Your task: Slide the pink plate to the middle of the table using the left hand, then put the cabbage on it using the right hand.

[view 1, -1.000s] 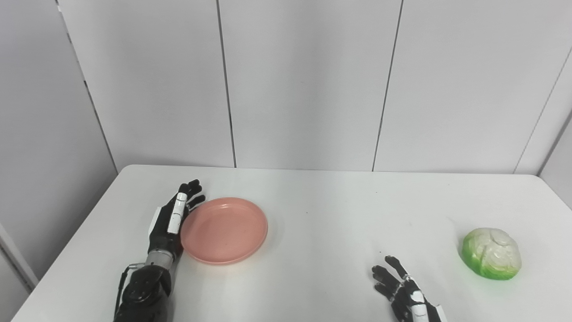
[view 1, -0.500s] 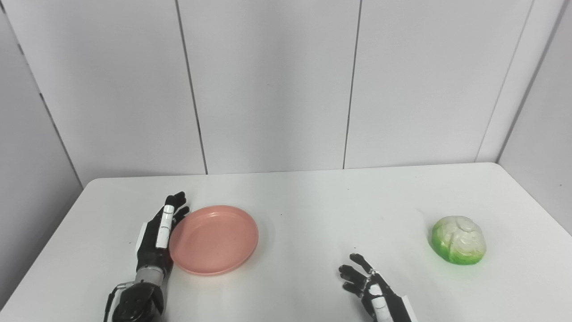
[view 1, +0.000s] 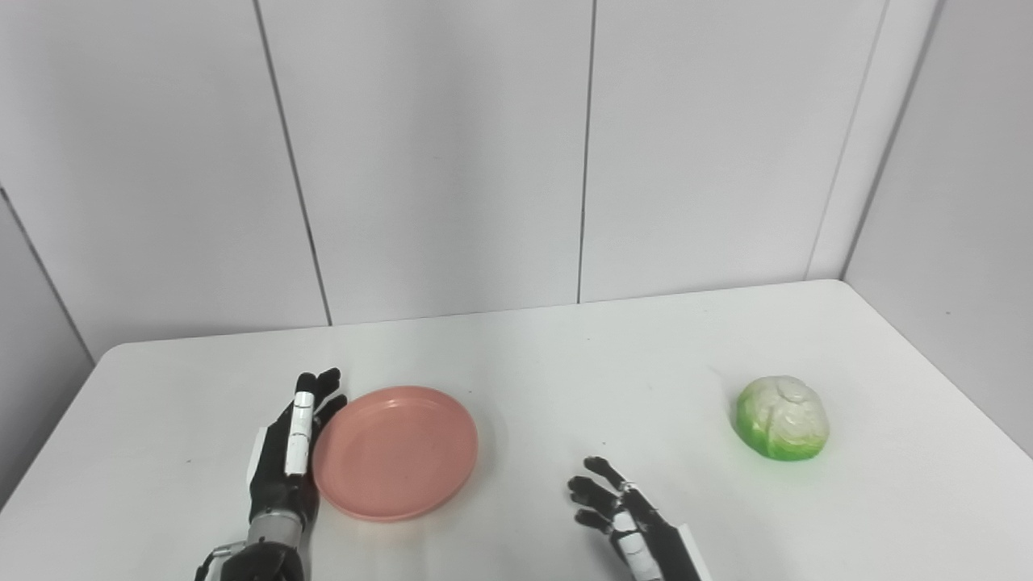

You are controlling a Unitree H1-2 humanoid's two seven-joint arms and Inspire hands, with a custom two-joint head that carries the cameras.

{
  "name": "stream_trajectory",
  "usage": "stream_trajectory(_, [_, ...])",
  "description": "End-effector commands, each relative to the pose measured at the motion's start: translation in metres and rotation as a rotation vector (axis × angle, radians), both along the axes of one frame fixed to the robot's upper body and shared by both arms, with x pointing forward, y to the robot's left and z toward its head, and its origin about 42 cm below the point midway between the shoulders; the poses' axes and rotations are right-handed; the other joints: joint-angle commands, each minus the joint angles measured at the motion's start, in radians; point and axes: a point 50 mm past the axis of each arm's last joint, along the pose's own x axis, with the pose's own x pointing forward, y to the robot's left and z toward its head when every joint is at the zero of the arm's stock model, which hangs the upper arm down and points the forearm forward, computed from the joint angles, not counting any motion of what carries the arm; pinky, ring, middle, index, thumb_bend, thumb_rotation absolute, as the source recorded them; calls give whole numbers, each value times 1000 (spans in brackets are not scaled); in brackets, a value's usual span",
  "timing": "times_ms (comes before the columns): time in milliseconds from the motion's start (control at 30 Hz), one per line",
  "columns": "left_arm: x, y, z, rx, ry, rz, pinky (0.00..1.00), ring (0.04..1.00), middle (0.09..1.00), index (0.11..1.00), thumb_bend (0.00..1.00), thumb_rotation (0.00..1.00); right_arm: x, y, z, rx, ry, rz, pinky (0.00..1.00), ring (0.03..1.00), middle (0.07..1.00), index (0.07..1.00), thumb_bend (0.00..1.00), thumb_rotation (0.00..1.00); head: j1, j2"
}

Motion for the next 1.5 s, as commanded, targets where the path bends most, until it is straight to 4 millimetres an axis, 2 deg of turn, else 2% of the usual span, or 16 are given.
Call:
stream_trajectory(0, [9, -3, 25, 8, -76, -17, 902, 855, 897, 784, 811, 971, -20, 11, -18, 22, 114, -2, 819, 827, 793, 848, 834, 891, 0, 2])
stream_trajectory(233, [6, -15, 33, 62, -111, -47, 869, 826, 867, 762, 822, 983, -22, 22, -14, 34, 100, 6, 838, 832, 801, 871, 739, 943, -15, 14])
stream_trajectory(467, [5, -23, 32, 54, -108, -40, 893, 849, 882, 754, 813, 985, -23, 28, -12, 35, 100, 5, 882, 859, 825, 898, 715, 997, -20, 19])
stream_trajectory(667, [2, -27, 32, 27, -86, -43, 915, 873, 891, 761, 825, 971, -25, 27, -9, 10, 72, -13, 877, 863, 847, 909, 700, 1000, -8, 23])
stream_trajectory(767, [2, -27, 30, 35, -87, -38, 914, 877, 894, 764, 825, 976, -27, 23, -6, -68, -3, -42, 848, 854, 860, 904, 660, 1000, 0, 25])
stream_trajectory(867, [1, -26, 30, 50, -87, -36, 909, 871, 902, 782, 818, 996, -27, 20, -2, -96, -55, -69, 838, 859, 873, 902, 665, 1000, -3, 23])
stream_trajectory(1000, [2, -21, 28, 58, -87, -32, 911, 862, 900, 771, 810, 996, -26, 11, 11, -140, -134, -112, 807, 849, 872, 894, 668, 1000, -9, 22])
stream_trajectory(1100, [0, -17, 27, 45, -72, -24, 911, 851, 885, 773, 836, 978, -24, 2, 30, -177, -221, -137, 804, 847, 876, 901, 664, 1000, -8, 28])
stream_trajectory(1300, [-2, -12, 26, 54, -55, -24, 902, 848, 879, 782, 821, 986, -13, -19, 68, -276, -370, -158, 855, 894, 904, 912, 726, 956, -18, 33])
stream_trajectory(1467, [0, -9, 23, 49, -48, -22, 939, 856, 887, 780, 818, 987, 0, -40, 100, -352, -457, -204, 845, 884, 899, 915, 777, 945, -21, 34])
